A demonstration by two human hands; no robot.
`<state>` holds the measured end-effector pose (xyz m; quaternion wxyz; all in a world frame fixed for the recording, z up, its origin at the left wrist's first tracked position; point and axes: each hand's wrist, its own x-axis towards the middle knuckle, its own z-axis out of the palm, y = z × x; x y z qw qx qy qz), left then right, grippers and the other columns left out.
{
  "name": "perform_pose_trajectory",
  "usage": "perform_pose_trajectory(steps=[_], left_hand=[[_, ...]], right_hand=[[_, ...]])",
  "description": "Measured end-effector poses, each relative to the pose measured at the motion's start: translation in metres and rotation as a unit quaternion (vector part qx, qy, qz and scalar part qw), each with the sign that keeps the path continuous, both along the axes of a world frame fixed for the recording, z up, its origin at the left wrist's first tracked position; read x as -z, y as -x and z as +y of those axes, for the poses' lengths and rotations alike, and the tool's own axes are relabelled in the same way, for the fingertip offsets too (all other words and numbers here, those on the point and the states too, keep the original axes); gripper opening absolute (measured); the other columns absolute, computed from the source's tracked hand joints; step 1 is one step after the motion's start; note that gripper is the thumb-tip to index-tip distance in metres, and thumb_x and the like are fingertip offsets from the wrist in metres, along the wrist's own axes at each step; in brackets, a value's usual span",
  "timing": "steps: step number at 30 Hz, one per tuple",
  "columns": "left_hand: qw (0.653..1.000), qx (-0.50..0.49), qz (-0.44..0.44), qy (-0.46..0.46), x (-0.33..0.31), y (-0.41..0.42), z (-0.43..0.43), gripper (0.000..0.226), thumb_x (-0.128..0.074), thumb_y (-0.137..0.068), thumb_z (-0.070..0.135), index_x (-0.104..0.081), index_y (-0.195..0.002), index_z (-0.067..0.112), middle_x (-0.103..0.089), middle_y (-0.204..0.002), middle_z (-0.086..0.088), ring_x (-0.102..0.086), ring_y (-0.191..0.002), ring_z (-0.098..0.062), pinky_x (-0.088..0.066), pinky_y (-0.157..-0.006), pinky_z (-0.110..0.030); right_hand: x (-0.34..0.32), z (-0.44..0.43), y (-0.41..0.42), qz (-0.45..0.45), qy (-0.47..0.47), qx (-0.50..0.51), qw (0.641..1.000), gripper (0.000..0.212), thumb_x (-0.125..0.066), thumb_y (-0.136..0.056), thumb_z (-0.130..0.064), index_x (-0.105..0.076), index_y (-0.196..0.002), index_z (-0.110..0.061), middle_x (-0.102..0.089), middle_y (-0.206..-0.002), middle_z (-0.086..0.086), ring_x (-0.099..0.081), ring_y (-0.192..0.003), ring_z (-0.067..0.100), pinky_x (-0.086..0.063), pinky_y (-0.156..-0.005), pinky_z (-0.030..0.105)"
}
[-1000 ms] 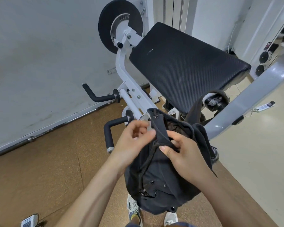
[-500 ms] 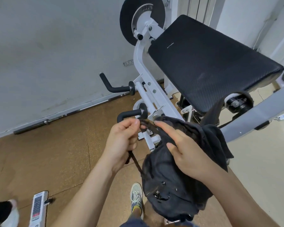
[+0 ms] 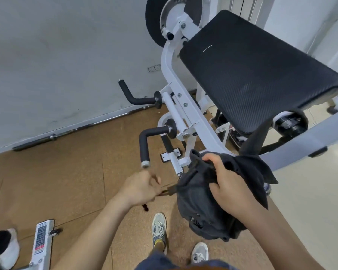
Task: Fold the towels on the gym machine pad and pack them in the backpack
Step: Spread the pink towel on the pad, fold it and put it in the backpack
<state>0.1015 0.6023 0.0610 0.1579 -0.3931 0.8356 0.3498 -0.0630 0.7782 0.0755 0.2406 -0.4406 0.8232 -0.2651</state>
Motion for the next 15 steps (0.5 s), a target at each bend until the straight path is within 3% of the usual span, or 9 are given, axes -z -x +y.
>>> perform_pose_trajectory(steps=[1, 2, 4, 6, 7, 9, 11, 12, 15], left_hand=[[0.993, 0.072, -0.086, -0.027, 0.015, -0.003, 0.005, 0.022, -0.051, -0.090, 0.021, -0.058, -0.110, 0.025, -0.069, -0.069, 0.008, -0.064, -0.067, -0.012, -0.048, -0.066, -0.025], [0.984, 0.113, -0.111, -0.075, 0.025, -0.002, 0.011, 0.032, -0.048, -0.092, 0.020, -0.054, -0.124, 0.023, -0.073, -0.082, 0.005, -0.067, -0.076, -0.013, -0.048, -0.071, -0.025], [0.974, 0.096, -0.038, -0.203, 0.033, 0.010, 0.023, 0.026, -0.046, -0.098, 0.022, -0.059, -0.120, 0.021, -0.072, -0.106, 0.000, -0.065, -0.092, -0.016, -0.045, -0.078, -0.020], [0.937, -0.002, 0.056, -0.346, 0.038, 0.025, 0.036, 0.029, -0.057, -0.096, 0.033, -0.057, -0.123, 0.024, -0.065, -0.116, 0.008, -0.061, -0.106, -0.007, -0.044, -0.087, -0.011], [0.926, -0.021, 0.078, -0.370, 0.047, 0.034, 0.040, 0.054, -0.068, -0.088, 0.037, -0.046, -0.136, 0.026, -0.061, -0.122, 0.011, -0.057, -0.114, -0.004, -0.043, -0.097, -0.014], [0.935, 0.000, 0.109, -0.336, 0.071, 0.047, 0.053, 0.101, -0.084, -0.069, 0.032, -0.021, -0.149, 0.038, -0.050, -0.137, 0.012, -0.049, -0.127, -0.006, -0.041, -0.108, -0.029], [0.934, -0.047, 0.147, -0.323, 0.096, 0.048, 0.063, 0.103, -0.083, -0.060, 0.017, -0.029, -0.143, 0.047, -0.051, -0.136, 0.002, -0.052, -0.125, -0.015, -0.045, -0.105, -0.040], [0.908, -0.129, 0.178, -0.358, 0.104, 0.044, 0.066, 0.095, -0.078, -0.059, 0.011, -0.038, -0.138, 0.047, -0.054, -0.132, -0.005, -0.056, -0.120, -0.022, -0.049, -0.101, -0.044], [0.776, -0.389, 0.214, -0.447, 0.124, 0.036, 0.061, 0.075, -0.061, -0.066, 0.008, -0.046, -0.135, 0.033, -0.062, -0.123, -0.009, -0.061, -0.109, -0.028, -0.051, -0.084, -0.045]], right_hand=[[0.000, -0.001, 0.000, -0.006, 0.003, -0.001, 1.000, 0.065, -0.047, -0.090, -0.007, -0.020, -0.135, -0.046, -0.057, -0.065, -0.003, -0.054, -0.053, 0.012, -0.048, -0.054, 0.038], [0.000, -0.003, 0.000, -0.013, 0.004, -0.006, 1.000, 0.069, -0.046, -0.090, -0.006, -0.017, -0.136, -0.050, -0.058, -0.067, -0.004, -0.055, -0.054, 0.012, -0.049, -0.054, 0.038], [-0.002, -0.006, 0.001, -0.023, 0.004, -0.016, 1.000, 0.076, -0.044, -0.090, -0.004, -0.014, -0.136, -0.057, -0.060, -0.071, -0.004, -0.056, -0.056, 0.011, -0.049, -0.056, 0.034], [-0.002, -0.008, 0.003, -0.033, 0.002, -0.020, 0.999, 0.077, -0.043, -0.090, -0.003, -0.016, -0.134, -0.060, -0.063, -0.078, -0.004, -0.057, -0.061, 0.009, -0.051, -0.060, 0.030], [-0.003, -0.009, 0.004, -0.038, 0.003, -0.018, 0.999, 0.076, -0.043, -0.091, -0.003, -0.018, -0.133, -0.061, -0.065, -0.084, -0.005, -0.059, -0.064, 0.007, -0.053, -0.065, 0.030], [-0.003, -0.011, 0.008, -0.055, 0.018, -0.002, 0.998, 0.074, -0.043, -0.090, -0.002, -0.024, -0.130, -0.061, -0.066, -0.091, -0.005, -0.061, -0.068, 0.008, -0.054, -0.069, 0.033], [-0.002, -0.011, 0.014, -0.082, 0.049, 0.029, 0.995, 0.069, -0.043, -0.089, 0.000, -0.035, -0.128, -0.056, -0.066, -0.096, -0.007, -0.063, -0.074, 0.012, -0.055, -0.070, 0.035], [-0.002, -0.011, 0.017, -0.098, 0.067, 0.048, 0.992, 0.065, -0.043, -0.088, 0.002, -0.044, -0.126, -0.052, -0.065, -0.100, -0.012, -0.064, -0.080, 0.011, -0.055, -0.072, 0.032], [-0.004, -0.012, 0.029, -0.142, 0.099, 0.118, 0.978, 0.051, -0.043, -0.088, 0.004, -0.068, -0.106, -0.036, -0.064, -0.101, -0.021, -0.060, -0.085, -0.001, -0.047, -0.069, 0.014]])
